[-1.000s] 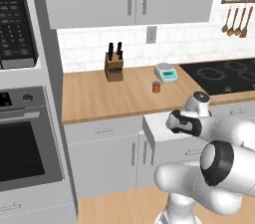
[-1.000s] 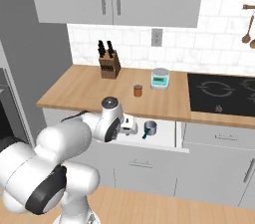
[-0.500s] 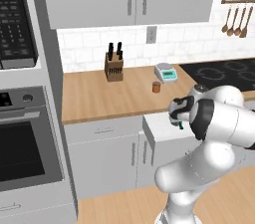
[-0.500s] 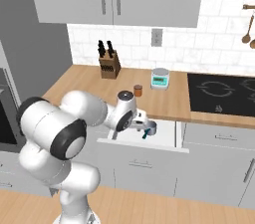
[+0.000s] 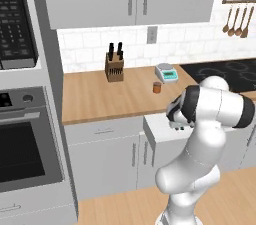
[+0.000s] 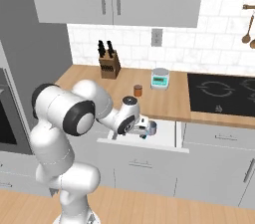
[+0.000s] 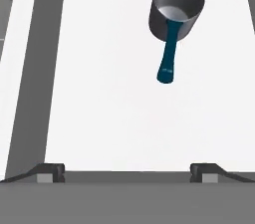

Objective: Pick the measuring cup from the drawer and place it on the counter.

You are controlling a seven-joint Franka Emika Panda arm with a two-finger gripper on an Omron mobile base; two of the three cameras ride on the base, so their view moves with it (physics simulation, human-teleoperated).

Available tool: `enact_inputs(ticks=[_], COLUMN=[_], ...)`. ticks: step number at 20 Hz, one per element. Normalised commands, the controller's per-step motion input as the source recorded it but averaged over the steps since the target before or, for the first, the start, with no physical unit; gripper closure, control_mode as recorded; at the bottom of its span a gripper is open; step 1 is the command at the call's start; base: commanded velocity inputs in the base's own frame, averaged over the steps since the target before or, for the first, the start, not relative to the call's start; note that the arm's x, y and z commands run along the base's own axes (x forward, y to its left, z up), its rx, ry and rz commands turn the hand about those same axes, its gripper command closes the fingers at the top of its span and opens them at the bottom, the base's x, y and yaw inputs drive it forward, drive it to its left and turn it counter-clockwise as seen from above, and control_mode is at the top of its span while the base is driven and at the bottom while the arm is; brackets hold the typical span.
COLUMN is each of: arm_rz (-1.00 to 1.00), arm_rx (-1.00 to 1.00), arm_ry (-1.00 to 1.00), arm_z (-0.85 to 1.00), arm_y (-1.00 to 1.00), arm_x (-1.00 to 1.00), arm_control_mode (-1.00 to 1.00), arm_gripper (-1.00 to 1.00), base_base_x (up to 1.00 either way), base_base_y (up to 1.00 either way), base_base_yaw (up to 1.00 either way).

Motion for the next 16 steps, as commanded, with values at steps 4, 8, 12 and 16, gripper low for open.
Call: enact_inputs(ticks=[4,8,12,16], arm_rz=[0.00,0.00,0.01,0.04], arm_rx=[0.00,0.00,0.01,0.01], arm_ry=[0.20,0.26,0.09,0.00], arm_z=[-0.38,-0.32,-0.14,-0.02], arm_y=[0.00,-0.03,-0.44,-0.50], arm_x=[0.01,-0.52,-1.00,-1.00], arm_control_mode=[-1.00,-1.00,-1.00,-1.00], arm_gripper=[-1.00,-1.00,-1.00,-1.00], base_base_x=[0.00,0.00,0.00,0.00], base_base_y=[0.00,0.00,0.00,0.00], base_base_yaw=[0.00,0.00,0.00,0.00])
